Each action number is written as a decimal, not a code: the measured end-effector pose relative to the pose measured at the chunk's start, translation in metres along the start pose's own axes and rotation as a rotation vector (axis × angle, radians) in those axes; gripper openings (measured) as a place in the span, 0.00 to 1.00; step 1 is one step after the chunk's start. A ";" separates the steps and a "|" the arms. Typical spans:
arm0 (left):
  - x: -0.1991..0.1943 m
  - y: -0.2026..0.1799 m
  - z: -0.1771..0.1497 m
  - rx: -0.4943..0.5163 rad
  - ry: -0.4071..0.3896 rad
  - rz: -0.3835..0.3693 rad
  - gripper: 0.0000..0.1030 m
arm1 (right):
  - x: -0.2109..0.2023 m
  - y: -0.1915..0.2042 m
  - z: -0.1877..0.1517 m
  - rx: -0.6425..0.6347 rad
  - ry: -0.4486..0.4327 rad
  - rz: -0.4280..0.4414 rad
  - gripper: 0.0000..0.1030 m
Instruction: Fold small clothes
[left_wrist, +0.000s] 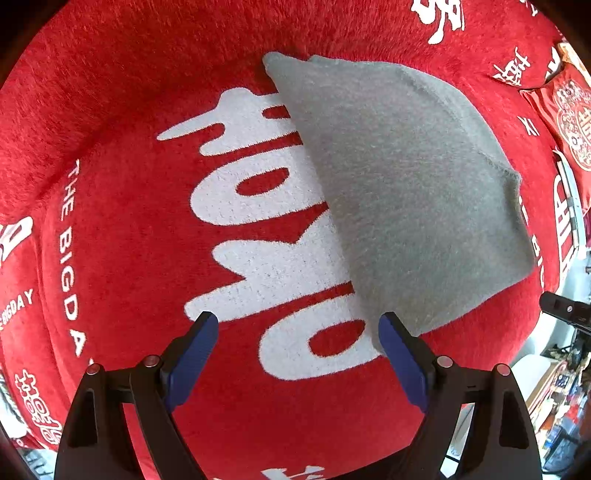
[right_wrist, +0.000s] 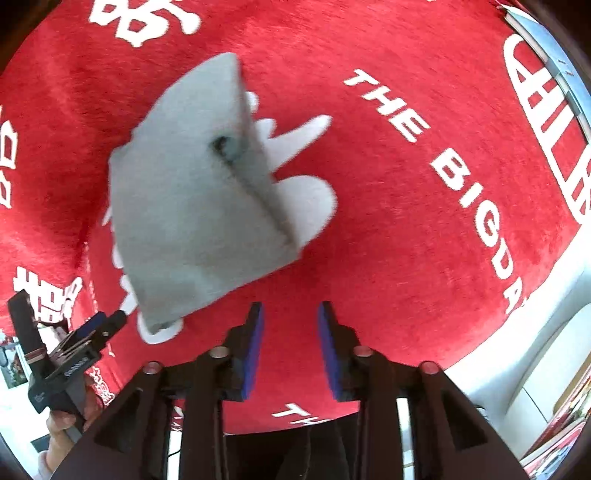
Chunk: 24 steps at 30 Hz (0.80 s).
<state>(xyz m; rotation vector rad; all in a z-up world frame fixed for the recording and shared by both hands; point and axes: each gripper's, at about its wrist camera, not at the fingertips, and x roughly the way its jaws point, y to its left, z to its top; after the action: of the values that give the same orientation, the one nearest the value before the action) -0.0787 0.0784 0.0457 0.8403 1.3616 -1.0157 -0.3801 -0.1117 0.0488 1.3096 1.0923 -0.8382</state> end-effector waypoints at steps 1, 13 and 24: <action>-0.002 0.003 0.001 0.005 0.000 0.003 0.87 | -0.004 0.004 -0.004 -0.009 -0.008 0.007 0.42; -0.013 0.031 0.008 -0.094 -0.096 -0.061 1.00 | -0.001 0.051 -0.015 -0.098 -0.049 0.064 0.75; 0.001 0.044 0.064 -0.250 -0.068 0.058 1.00 | 0.005 0.060 0.070 -0.189 -0.061 0.047 0.77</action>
<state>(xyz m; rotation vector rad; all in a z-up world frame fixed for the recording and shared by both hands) -0.0146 0.0350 0.0442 0.6488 1.3649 -0.8022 -0.3117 -0.1734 0.0585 1.1408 1.0616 -0.7175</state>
